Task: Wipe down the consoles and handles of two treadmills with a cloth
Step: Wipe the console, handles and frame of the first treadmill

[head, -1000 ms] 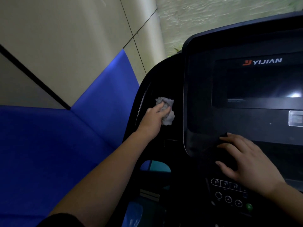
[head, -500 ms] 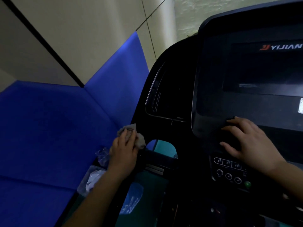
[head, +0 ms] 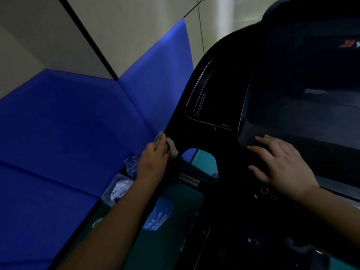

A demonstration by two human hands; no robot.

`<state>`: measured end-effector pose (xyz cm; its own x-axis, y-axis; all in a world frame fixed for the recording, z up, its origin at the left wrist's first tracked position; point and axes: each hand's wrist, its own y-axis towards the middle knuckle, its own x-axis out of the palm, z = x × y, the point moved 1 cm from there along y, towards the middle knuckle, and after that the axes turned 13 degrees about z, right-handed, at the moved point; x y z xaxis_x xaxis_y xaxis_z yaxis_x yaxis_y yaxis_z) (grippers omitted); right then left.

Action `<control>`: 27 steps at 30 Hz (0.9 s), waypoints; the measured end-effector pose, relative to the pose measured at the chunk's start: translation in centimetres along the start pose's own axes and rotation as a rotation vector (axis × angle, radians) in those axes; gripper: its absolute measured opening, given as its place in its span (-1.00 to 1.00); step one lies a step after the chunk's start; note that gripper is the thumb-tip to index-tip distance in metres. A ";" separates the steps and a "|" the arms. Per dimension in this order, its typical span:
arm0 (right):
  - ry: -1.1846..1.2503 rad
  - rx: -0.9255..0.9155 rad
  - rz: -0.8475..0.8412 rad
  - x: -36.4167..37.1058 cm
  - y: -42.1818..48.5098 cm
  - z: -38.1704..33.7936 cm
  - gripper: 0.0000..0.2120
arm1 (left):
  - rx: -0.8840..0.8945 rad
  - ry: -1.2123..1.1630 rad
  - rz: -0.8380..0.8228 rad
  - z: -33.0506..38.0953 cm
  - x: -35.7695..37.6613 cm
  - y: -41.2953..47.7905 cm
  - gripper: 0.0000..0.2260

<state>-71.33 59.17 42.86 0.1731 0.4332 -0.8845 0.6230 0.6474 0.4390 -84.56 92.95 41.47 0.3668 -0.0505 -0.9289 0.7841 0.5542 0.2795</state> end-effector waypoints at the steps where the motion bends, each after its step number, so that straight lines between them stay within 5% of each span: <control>1: 0.000 0.000 -0.001 -0.1 0.0 -0.1 -0.43 | 0.021 0.015 0.014 -0.6 -0.3 -1.0 -0.39; 19: 0.026 -0.034 -0.008 -0.8 -0.4 -0.1 -0.47 | -0.266 0.296 0.032 -8.9 -8.4 -22.5 -0.39; 27: 0.039 -0.046 -0.032 -1.6 -0.4 -0.4 -0.47 | -0.465 0.200 0.063 -11.3 -10.6 -28.3 -0.58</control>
<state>-72.16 58.43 44.10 0.1232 0.4348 -0.8920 0.5924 0.6890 0.4176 -116.29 87.23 40.67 0.2676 0.1293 -0.9548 0.4416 0.8643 0.2407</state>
